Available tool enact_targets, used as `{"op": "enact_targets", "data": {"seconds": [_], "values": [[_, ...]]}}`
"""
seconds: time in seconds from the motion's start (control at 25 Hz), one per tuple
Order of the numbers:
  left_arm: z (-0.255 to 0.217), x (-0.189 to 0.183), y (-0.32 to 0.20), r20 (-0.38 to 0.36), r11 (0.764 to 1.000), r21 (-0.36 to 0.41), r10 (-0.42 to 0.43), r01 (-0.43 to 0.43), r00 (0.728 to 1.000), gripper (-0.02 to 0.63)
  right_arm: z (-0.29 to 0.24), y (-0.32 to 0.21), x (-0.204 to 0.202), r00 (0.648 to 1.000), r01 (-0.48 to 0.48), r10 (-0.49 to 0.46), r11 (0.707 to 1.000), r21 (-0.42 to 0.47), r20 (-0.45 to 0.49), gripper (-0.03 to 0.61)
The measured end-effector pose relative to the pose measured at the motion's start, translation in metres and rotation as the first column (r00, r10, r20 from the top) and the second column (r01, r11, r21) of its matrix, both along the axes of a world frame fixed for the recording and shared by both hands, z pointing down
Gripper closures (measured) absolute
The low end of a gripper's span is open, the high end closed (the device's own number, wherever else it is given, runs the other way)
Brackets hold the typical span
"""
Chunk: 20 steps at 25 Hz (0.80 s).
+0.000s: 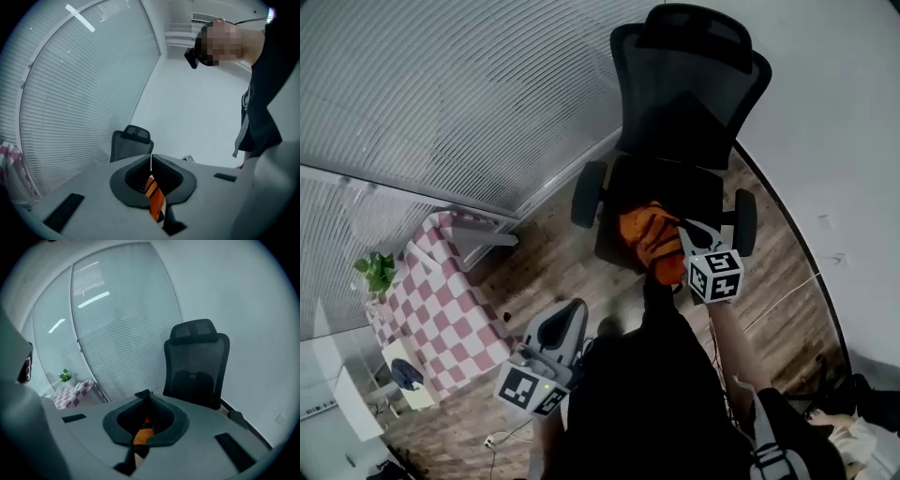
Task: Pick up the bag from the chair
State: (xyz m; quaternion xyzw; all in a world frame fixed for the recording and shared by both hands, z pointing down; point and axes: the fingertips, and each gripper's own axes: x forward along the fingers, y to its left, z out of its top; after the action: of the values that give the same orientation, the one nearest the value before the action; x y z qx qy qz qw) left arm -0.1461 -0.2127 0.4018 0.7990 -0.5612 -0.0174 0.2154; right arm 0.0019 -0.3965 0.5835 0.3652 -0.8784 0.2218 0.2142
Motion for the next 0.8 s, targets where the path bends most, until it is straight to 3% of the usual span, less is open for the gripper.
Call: {"op": "enact_targets", "data": {"seconds": [0.24,0.56,0.8], "values": [[0.001,-0.033,0.071,-0.015,0.998,0.035,0.044,-0.043,0.999,0.580,-0.035,0.069,-0.021,0.997,-0.047,0.047,0.999,-0.005,0.064,0.557],[0.014,-0.065,0.154,-0.067,0.993,0.055,0.112,-0.109,0.991,0.580,-0.067,0.150,-0.053,0.998,-0.036,0.035,0.999,0.037,0.047,0.557],[0.016,-0.071,0.190,-0.090,0.984,0.066,0.170,-0.164,0.981,0.580,-0.081,0.204,-0.055,0.994,-0.090,0.088,0.996,0.023,0.063,0.557]]}}
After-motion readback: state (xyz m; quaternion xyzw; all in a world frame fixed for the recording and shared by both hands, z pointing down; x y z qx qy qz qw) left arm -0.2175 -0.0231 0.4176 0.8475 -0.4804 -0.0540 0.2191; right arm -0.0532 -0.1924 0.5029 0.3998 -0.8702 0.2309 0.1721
